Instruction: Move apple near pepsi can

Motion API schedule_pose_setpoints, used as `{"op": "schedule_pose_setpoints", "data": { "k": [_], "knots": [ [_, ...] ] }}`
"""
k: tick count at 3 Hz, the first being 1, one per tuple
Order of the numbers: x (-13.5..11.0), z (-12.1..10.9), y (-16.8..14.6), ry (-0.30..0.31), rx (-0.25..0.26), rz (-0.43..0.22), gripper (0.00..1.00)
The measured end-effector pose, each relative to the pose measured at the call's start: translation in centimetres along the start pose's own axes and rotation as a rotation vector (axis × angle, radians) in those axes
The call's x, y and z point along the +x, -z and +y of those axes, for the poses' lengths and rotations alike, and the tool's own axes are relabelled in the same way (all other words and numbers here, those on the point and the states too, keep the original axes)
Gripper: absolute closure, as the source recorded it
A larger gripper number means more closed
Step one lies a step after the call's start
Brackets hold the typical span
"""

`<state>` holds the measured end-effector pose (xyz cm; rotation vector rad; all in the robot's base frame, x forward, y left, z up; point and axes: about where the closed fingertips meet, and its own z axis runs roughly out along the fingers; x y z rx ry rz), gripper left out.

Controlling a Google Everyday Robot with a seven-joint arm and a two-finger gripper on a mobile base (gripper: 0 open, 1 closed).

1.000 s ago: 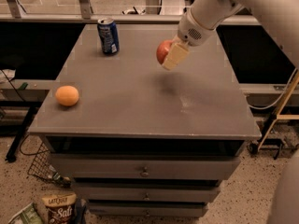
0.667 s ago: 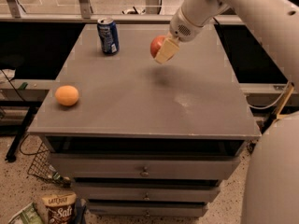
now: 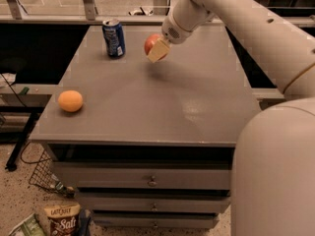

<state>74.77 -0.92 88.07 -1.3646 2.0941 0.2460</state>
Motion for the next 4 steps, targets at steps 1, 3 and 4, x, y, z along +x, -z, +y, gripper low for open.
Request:
{"op": "schedule_pose_setpoints", "data": {
  "k": [1,3,4],
  "knots": [
    [-1.8,-0.1,-2.3,0.005,-0.018,-0.032,1.00],
    [-4.3,-0.6,-5.8,0.039,-0.071,-0.045,1.00],
    [-5.2,-0.5,-6.9,0.052,-0.091,-0.034,1.00]
  ]
}}
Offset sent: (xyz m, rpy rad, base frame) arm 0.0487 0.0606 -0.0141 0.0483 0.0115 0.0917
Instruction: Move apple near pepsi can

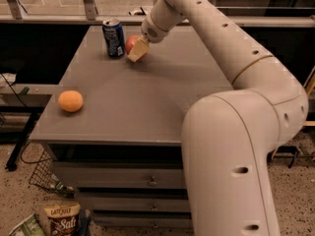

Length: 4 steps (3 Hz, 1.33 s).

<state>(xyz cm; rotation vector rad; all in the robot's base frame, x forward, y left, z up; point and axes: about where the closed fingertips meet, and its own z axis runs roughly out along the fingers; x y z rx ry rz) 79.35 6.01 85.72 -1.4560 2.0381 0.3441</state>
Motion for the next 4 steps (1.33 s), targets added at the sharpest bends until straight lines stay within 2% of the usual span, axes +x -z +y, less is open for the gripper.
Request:
{"op": "schedule_pose_setpoints", "data": {
  "k": [2,3,4],
  "knots": [
    [0.3,0.3,-1.1,-0.028,-0.035,0.047,1.00],
    [0.3,0.4,-1.5,-0.026,-0.039,0.048,0.82],
    [0.4,0.5,-1.9,-0.026,-0.044,0.051,0.59]
  ]
}}
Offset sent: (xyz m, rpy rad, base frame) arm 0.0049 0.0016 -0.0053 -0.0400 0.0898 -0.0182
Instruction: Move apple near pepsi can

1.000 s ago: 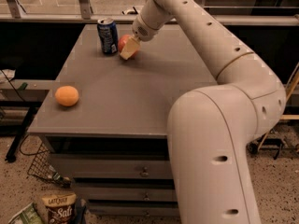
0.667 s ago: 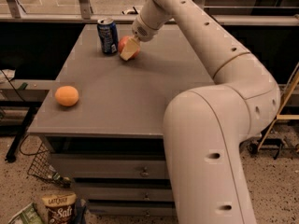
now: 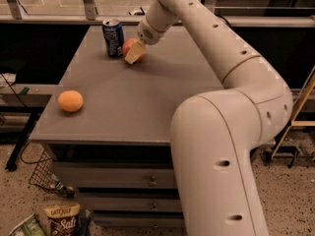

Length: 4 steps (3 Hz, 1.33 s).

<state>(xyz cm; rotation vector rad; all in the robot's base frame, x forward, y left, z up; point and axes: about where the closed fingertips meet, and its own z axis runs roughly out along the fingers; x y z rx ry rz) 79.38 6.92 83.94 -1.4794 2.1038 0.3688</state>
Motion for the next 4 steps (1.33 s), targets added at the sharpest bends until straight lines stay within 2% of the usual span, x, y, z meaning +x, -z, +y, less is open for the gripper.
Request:
{"op": "schedule_pose_setpoints", "data": {
  "k": [2,3,4],
  "knots": [
    [0.00,0.10,-0.35,0.000,-0.005,0.002,0.11],
    [0.02,0.21,-0.72,0.000,-0.010,0.004,0.00],
    [-0.01,0.31,-0.59,-0.002,-0.020,-0.020,0.00]
  ]
}}
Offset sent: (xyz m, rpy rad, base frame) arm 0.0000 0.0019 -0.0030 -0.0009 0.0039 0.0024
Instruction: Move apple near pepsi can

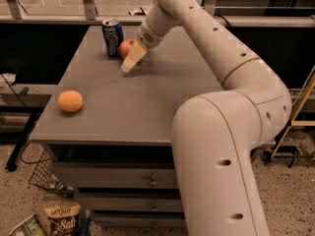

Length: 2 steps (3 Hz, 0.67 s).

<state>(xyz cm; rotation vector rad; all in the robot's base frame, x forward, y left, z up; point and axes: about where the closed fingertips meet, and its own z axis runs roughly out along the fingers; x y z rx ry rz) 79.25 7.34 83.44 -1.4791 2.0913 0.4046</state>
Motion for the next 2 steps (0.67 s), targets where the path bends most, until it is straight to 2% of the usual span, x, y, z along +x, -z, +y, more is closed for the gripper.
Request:
{"op": "schedule_pose_setpoints", "data": {
  "k": [1,2],
  "knots": [
    [0.0,-0.2,2.7,0.006,0.023,-0.074,0.00],
    [1.3,-0.5,6.5,-0.018,0.078,-0.156,0.00]
  ]
}}
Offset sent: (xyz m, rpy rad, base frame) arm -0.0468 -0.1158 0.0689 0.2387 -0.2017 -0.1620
